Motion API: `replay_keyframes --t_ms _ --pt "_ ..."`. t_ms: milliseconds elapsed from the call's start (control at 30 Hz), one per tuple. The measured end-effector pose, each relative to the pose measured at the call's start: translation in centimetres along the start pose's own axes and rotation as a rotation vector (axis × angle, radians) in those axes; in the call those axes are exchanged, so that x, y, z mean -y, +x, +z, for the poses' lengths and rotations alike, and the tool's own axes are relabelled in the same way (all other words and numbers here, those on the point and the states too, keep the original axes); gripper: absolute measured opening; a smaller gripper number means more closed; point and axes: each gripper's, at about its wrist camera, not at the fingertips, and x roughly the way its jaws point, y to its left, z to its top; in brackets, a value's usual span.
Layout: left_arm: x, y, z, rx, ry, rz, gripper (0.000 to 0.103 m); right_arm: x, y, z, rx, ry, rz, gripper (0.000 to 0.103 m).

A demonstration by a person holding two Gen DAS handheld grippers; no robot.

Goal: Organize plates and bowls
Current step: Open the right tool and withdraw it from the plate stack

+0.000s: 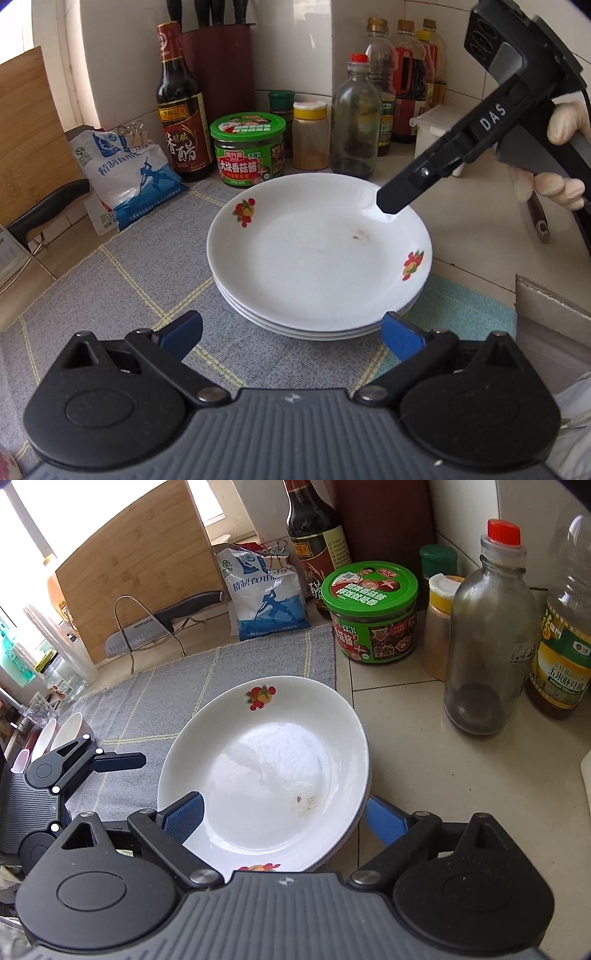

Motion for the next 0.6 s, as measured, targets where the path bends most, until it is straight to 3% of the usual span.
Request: replay_keyframes --t_ms 167,300,433,600 --pt "-0.5 -2.0 0.2 0.069 -0.066 0.072 0.102 -2.3 -0.8 -0.4 0.098 -0.142 -0.105 0.103" --pt "-0.7 -2.7 0.5 0.066 -0.101 0.131 0.102 -4.7 -0.8 -0.9 0.17 -0.277 -0.156 0.103" --pt "-0.7 -3.4 0.0 0.042 -0.165 0.132 0.102 -6.2 -0.7 -1.1 0.207 -0.348 -0.129 0.103" --pt "-0.1 -7.1 -0.4 0.126 -0.198 0.203 0.102 -8.0 -1.4 -1.3 0.286 -0.393 -0.049 0.103"
